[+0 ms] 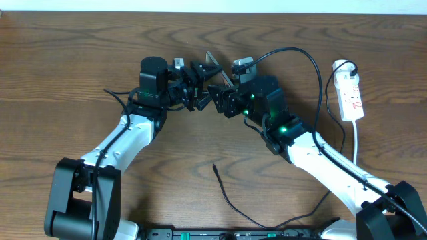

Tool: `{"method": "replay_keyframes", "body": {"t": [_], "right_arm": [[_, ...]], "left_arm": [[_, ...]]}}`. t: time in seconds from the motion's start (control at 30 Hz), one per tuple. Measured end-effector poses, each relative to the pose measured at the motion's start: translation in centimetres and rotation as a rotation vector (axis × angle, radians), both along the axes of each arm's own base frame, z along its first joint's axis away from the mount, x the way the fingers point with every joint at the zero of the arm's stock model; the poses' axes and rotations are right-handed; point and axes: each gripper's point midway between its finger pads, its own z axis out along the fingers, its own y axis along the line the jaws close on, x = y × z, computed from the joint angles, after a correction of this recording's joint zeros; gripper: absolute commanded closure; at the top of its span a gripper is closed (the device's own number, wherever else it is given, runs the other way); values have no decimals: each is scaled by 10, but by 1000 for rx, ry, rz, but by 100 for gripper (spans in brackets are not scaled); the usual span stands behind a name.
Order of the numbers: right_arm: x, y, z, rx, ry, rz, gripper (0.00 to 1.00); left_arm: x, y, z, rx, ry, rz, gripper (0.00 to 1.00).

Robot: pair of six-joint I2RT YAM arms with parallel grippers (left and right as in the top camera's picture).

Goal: Plug charger to phone and switch on socket
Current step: 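Close the right gripper on the phone's edge beside the left gripper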

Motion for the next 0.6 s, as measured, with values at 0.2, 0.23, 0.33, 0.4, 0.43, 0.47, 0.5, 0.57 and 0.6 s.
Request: {"method": "replay_keyframes", "body": {"t": [0.2, 0.23, 0.33, 0.4, 0.43, 0.47, 0.5, 0.57, 0.6], "right_arm": [[0, 0, 0, 3, 3, -3, 42], [0, 0, 0, 4, 3, -4, 44], [0, 0, 0, 5, 5, -5, 53], [0, 0, 0, 5, 6, -6, 57], [0, 0, 0, 6, 6, -7, 59], [0, 0, 0, 6, 6, -8, 60], [0, 0, 0, 6, 6, -7, 60], [0, 0, 0, 6, 6, -7, 63], [0, 0, 0, 6, 6, -7, 64]], "left_arm": [[0, 0, 0, 0, 0, 0, 93], [0, 0, 0, 0, 0, 0, 93], [0, 0, 0, 0, 0, 0, 93], [0, 0, 0, 0, 0, 0, 93], [0, 0, 0, 0, 0, 0, 92], [0, 0, 0, 0, 0, 0, 92], [0, 0, 0, 0, 0, 0, 92], [0, 0, 0, 0, 0, 0, 93], [0, 0, 0, 0, 0, 0, 92]]}}
